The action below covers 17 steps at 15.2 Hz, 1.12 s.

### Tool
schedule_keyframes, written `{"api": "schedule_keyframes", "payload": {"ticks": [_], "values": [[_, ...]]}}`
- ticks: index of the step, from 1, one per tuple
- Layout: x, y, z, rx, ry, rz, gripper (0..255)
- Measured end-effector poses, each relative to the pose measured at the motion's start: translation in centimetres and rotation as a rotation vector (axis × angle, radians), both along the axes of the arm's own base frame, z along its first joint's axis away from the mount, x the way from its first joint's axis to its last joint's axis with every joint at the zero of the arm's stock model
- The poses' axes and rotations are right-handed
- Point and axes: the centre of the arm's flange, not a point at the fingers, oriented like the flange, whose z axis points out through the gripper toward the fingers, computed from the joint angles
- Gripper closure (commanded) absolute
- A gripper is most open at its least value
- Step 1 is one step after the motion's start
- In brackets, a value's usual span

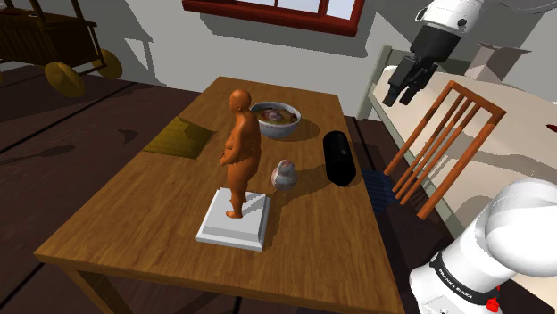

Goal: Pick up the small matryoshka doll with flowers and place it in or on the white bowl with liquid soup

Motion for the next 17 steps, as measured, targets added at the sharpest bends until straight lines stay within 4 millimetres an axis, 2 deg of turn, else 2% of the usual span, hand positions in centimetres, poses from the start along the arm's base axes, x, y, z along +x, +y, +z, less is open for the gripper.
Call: {"api": "schedule_keyframes", "payload": {"ticks": [2, 5, 11, 17], "values": [[0.4, 0.4, -0.3, -0.005, 0.000, 0.007, 0], [2.2, 2.7, -2.1, -0.034, 0.003, 0.047, 0], [6.7, 9.2, -6.2, -0.100, 0.007, 0.140, 0], [10.1, 15.0, -10.7, -0.168, 0.010, 0.234, 0]]}}
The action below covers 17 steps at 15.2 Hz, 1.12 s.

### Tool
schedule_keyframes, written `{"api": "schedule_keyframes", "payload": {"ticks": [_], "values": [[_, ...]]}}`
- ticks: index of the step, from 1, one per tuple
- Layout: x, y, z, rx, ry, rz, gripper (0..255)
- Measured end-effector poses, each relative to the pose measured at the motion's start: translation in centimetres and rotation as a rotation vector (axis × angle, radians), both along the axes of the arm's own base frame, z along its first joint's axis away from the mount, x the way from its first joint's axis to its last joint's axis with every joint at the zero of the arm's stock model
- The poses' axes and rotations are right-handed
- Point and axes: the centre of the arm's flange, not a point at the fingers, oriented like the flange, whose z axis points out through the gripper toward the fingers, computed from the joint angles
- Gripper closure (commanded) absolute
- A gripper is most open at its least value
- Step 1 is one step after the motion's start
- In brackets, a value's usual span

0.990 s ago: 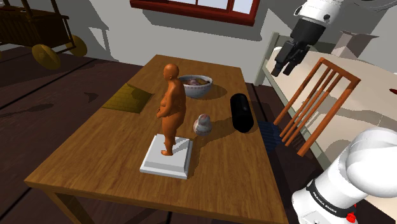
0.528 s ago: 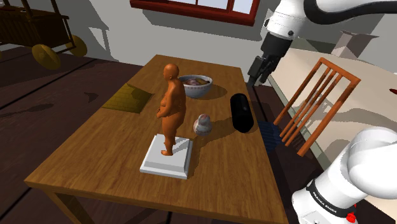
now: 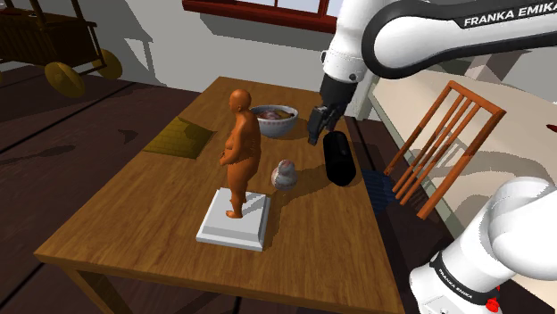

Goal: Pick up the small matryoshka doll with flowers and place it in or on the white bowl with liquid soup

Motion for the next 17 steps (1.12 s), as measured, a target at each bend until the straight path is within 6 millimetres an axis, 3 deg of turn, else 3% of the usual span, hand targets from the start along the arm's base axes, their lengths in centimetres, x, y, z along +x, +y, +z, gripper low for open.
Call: {"api": "schedule_keyframes", "payload": {"ticks": [7, 14, 17], "values": [[3.4, 7.3, -6.0, -0.074, 0.004, 0.106, 0], [4.0, 7.5, -9.9, -0.082, 0.005, 0.118, 0], [4.0, 7.5, -10.6, -0.082, 0.005, 0.118, 0]]}}
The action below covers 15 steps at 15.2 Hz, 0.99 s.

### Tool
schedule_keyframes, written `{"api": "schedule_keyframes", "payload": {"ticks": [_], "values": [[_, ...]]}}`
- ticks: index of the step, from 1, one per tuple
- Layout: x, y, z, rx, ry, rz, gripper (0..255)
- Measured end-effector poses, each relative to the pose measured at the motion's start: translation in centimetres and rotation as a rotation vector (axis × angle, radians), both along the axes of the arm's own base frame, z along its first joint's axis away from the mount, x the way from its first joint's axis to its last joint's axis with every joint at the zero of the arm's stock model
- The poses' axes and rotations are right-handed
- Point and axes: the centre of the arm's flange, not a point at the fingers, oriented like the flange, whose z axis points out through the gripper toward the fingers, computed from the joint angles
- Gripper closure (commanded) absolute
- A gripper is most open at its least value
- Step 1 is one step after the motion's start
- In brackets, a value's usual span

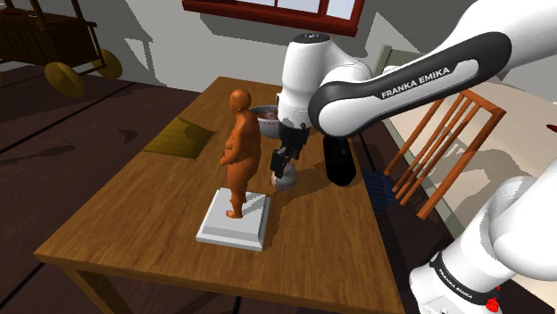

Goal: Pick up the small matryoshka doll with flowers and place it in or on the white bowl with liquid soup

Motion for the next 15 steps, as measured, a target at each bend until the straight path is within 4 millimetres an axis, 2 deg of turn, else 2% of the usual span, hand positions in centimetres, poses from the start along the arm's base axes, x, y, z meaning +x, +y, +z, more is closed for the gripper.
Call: {"api": "schedule_keyframes", "payload": {"ticks": [4, 5, 15], "values": [[0.00, -0.01, -0.10, 0.000, 0.000, 0.000, 0], [0.00, -0.01, -0.10, 0.000, 0.000, 0.000, 255], [0.00, 0.00, -0.05, 0.000, -0.001, 0.000, 255]]}}
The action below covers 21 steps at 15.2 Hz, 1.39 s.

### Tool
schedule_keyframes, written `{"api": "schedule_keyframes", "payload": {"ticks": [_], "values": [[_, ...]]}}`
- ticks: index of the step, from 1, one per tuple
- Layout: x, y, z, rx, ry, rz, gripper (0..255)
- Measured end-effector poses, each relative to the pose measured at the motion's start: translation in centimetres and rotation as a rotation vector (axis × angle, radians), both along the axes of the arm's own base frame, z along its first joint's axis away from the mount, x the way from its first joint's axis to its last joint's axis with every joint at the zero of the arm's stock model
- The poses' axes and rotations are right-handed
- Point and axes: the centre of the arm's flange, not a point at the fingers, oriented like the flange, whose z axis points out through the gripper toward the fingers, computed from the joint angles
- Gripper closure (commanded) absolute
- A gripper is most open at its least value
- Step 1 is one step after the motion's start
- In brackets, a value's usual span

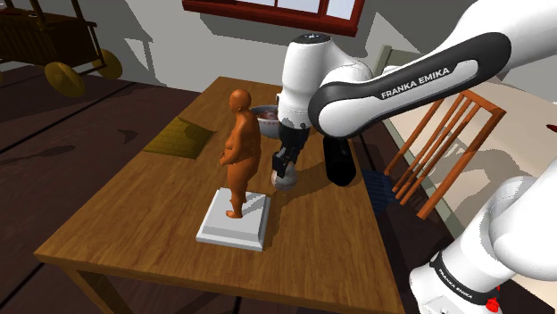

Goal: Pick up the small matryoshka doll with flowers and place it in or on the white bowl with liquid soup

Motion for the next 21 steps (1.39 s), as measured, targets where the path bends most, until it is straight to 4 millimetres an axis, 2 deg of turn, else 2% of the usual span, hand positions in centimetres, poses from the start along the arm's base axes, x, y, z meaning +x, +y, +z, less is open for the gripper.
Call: {"api": "schedule_keyframes", "payload": {"ticks": [3, 21], "values": [[0.1, 0.0, 1.0, 0.000, 0.001, 0.000, 255], [-0.1, 0.1, 10.4, 0.000, 0.001, 0.000, 255]]}}
